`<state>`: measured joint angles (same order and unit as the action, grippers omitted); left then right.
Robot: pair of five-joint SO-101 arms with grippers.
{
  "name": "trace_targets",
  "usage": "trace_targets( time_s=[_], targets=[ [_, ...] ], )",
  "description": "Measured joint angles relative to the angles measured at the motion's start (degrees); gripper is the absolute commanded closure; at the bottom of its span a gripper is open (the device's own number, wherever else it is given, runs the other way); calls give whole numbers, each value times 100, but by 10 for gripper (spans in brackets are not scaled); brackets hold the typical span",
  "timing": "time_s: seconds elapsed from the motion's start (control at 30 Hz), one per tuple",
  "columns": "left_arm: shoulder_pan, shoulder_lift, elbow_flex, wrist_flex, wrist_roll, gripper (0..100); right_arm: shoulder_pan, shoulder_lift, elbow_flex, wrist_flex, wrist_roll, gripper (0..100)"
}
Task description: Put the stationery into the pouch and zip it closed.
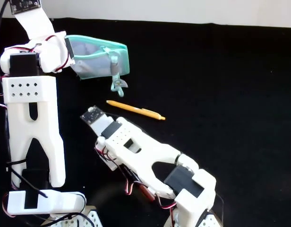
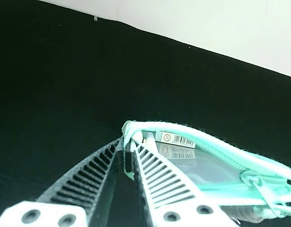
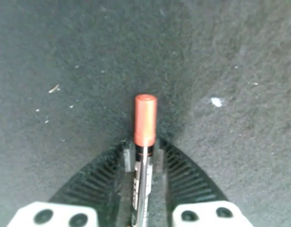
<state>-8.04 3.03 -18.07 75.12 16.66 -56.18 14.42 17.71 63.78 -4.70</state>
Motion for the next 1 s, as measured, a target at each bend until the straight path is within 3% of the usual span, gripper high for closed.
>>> trace_targets(
  time_s=[0.27, 0.73, 1.0],
  targets=[
    [0, 0, 0, 0, 0, 993, 0, -536, 9, -9, 0, 991],
    [0, 0, 0, 0, 0, 993, 1064, -3323, -35, 0, 0, 991],
    [0, 0, 0, 0, 0, 993, 1090, -3490, -1556, 185, 0, 991]
  ],
)
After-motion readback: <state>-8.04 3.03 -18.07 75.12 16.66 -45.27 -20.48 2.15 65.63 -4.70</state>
